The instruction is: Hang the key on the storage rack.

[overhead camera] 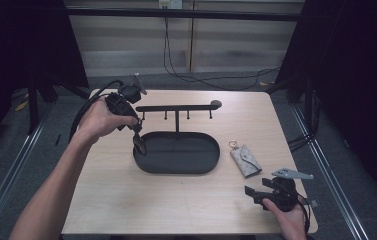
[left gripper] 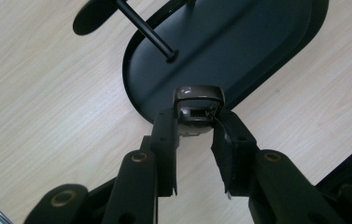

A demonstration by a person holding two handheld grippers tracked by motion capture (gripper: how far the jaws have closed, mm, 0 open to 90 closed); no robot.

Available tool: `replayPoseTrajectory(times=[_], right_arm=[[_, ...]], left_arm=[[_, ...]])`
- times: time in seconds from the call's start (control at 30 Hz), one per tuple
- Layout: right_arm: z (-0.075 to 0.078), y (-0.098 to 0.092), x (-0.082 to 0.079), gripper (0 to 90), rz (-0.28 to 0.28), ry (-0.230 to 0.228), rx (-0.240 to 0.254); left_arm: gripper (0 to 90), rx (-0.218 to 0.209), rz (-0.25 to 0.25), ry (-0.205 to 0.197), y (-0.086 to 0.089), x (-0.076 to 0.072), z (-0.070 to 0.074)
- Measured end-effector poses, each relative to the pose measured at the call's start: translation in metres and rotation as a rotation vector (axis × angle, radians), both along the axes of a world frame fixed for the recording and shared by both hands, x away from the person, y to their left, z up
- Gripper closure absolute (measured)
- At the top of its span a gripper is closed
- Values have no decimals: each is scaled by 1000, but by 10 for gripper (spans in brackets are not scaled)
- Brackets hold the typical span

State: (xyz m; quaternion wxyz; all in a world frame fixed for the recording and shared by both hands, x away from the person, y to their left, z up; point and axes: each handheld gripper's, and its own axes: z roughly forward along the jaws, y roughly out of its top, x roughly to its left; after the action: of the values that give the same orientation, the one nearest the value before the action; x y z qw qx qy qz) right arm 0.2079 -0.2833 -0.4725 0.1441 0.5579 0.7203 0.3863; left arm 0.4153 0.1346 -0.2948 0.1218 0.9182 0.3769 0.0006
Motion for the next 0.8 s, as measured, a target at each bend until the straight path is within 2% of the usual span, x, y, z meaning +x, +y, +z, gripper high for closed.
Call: replayPoseTrajectory(times=[0.13,0.33,0.6,0.67,0.7,0.8], right_arm=[[0,0,0,200,2,-1,5],[0,0,0,203,10,3,5],[-1,0,0,202,14,3,4],[0,1,0,202,14,3,6],[-1,1,0,202,15,3,6],[-1,0,1,202,18,5,8]], left_arm=[[708,14,22,16,-1,10,-6],[708,30,43,7,-5,22,-12],[708,38,48,9,-16,27,-16],[708,57,50,9,-18,29,-19],[708,42,55,13,-19,30,-20],[707,40,69,7,-19,32,-20]])
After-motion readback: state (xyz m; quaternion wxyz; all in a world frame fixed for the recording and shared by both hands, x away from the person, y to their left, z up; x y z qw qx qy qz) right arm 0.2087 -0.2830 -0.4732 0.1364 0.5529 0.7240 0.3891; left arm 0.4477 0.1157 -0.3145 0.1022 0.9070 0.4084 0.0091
